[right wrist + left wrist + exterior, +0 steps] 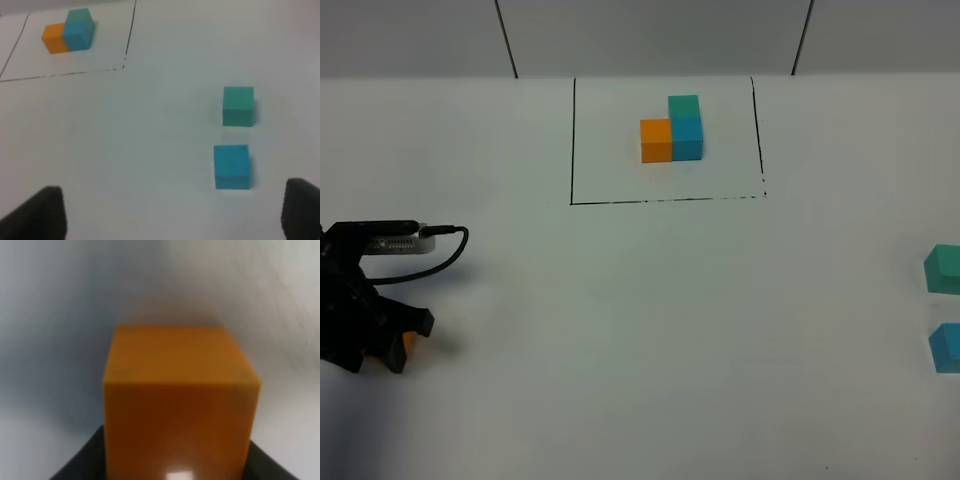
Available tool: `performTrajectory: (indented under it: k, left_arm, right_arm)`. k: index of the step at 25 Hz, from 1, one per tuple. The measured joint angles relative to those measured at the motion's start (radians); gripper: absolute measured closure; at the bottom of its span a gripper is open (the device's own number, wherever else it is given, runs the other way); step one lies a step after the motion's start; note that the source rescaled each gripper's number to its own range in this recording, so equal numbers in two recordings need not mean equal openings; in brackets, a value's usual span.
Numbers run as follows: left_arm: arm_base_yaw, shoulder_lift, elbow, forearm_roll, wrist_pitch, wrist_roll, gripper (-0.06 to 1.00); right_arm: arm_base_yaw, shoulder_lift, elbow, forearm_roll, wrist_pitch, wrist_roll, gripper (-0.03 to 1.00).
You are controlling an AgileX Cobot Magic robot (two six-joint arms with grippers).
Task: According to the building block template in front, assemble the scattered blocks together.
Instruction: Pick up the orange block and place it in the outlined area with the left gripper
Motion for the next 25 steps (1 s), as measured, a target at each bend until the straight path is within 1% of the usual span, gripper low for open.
performTrajectory:
  k: [3,10,13,17,25]
  left_arm:
    - [-0.069,0.000,-0.064,0.012,0.056,0.043,0.93]
    - [-0.328,0.001,-0.244,0.073,0.204,0.245,0.93]
    - [-0.416,0.001,-0.320,0.108,0.259,0.326,0.93]
    - [-0.487,0.027,-0.430,0.122,0.297,0.392,0.93]
    - [-0.544,0.209,-0.665,0.127,0.388,0.528,0.93]
  right_arm:
    - [0.000,0.000,0.000,0.000,0.000,0.000,0.22]
    - [0.000,0.000,0.000,0.000,0.000,0.000,0.22]
    - [0.000,0.000,0.000,0.000,0.000,0.000,0.22]
    - [0.000,0.000,0.000,0.000,0.000,0.000,0.22]
    - [0.000,0.000,0.000,0.000,0.000,0.000,0.22]
